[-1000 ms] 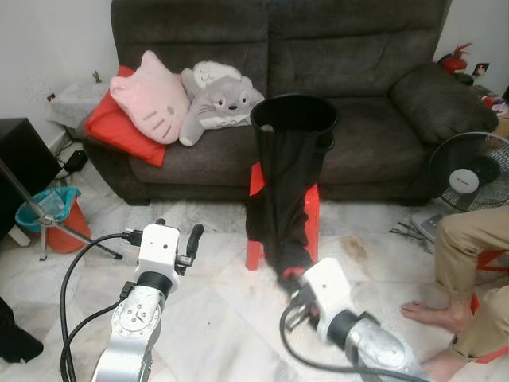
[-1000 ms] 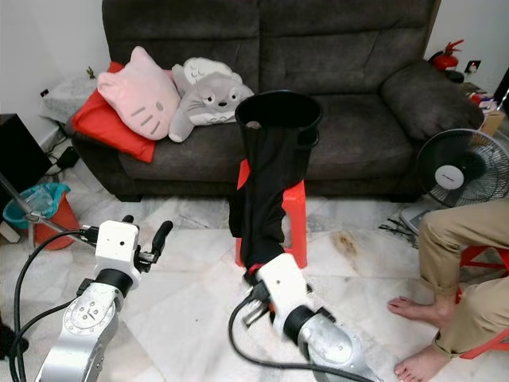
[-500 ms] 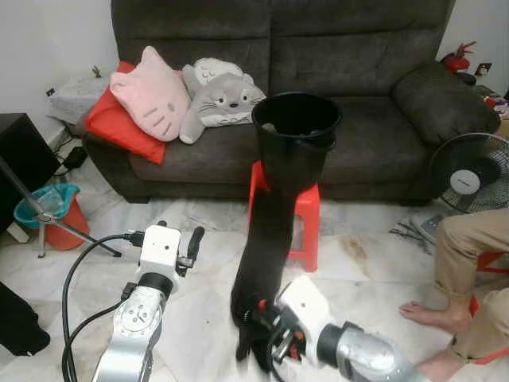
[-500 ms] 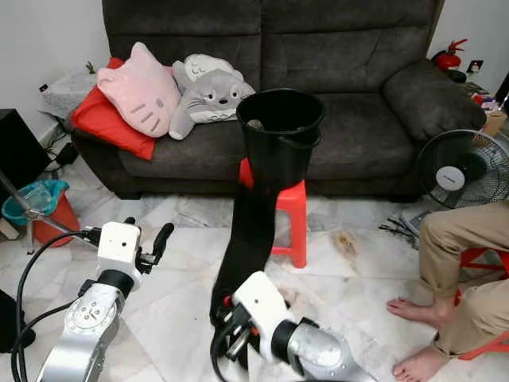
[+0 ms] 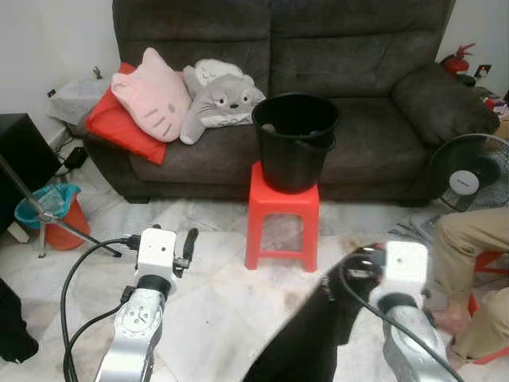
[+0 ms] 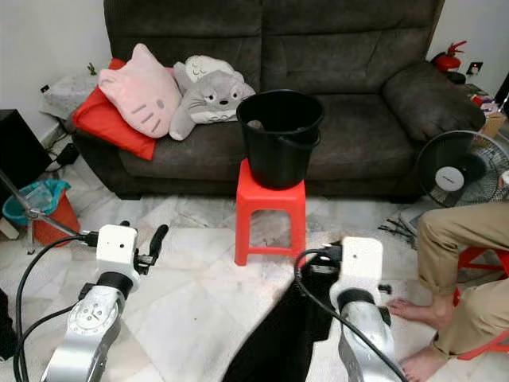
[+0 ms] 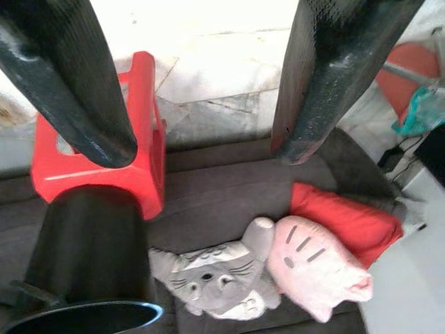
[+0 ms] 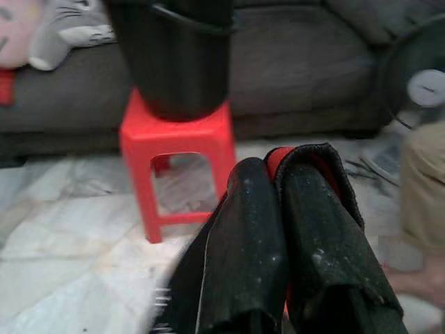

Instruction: Hang hanger

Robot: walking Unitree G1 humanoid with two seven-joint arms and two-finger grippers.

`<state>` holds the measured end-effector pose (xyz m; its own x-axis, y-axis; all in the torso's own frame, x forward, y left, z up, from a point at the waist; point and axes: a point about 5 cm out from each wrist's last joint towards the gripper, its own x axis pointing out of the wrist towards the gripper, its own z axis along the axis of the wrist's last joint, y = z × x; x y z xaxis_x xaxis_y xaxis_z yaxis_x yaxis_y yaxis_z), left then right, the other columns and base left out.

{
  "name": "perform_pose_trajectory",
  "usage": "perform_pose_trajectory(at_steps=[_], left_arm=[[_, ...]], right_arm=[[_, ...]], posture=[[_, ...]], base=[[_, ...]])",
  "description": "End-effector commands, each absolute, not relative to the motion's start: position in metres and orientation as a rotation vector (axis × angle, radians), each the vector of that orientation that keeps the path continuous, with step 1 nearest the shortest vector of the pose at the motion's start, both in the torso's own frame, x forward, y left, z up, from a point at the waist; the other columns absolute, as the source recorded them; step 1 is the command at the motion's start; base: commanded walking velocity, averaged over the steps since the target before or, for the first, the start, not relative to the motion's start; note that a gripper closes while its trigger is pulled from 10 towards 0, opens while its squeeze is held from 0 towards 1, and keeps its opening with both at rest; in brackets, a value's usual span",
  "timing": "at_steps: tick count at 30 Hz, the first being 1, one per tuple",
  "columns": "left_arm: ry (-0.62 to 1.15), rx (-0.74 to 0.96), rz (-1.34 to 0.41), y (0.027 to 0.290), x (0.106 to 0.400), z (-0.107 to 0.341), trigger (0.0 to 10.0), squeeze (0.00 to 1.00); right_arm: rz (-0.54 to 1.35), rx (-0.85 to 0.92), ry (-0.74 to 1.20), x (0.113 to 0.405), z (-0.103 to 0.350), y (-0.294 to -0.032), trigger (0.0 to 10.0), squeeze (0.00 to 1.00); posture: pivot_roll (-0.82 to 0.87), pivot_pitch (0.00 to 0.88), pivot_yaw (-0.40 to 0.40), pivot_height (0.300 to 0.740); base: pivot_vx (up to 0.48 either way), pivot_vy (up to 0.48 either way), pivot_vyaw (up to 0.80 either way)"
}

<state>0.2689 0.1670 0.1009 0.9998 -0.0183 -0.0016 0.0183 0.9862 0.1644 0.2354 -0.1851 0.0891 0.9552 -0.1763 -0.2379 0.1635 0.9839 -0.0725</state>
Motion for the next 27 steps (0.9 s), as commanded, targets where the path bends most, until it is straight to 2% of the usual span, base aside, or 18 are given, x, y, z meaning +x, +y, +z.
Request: perform_pose_trajectory(at_steps=[1,6,15,20,27], left_arm=[[-0.017,0.177,0.015,0.173,0.271,0.104,10.0,0.00],[-0.028,0.169,0.012,0.174,0.269,0.104,10.0,0.00],[-0.027,0.167,-0.005,0.172,0.265,0.099,10.0,0.00],[-0.049,0.150,-0.036,0.167,0.267,0.103,10.0,0.00],[-0.050,0.149,-0.053,0.165,0.267,0.102,10.0,0.00]], right_arm=[[-0.221,-0.056,0.183,0.233,0.099,-0.191,10.0,0.00],[-0.230,-0.069,0.160,0.220,0.093,-0.196,10.0,0.00],[-0.241,-0.077,0.111,0.221,0.092,-0.190,10.0,0.00],[-0.314,-0.076,0.092,0.220,0.092,-0.197,10.0,0.00],[-0.305,-0.090,0.079,0.222,0.092,-0.194,10.0,0.00]], posture=[[-0.04,0.000,0.050,0.740],[-0.03,0.000,0.049,0.740],[-0.03,0.000,0.051,0.740],[-0.03,0.000,0.059,0.740],[-0.05,0.000,0.077,0.740]], base=[[0.000,0.000,0.00],[0.000,0.000,0.00],[0.000,0.000,0.00],[0.000,0.000,0.00],[0.000,0.000,0.00]])
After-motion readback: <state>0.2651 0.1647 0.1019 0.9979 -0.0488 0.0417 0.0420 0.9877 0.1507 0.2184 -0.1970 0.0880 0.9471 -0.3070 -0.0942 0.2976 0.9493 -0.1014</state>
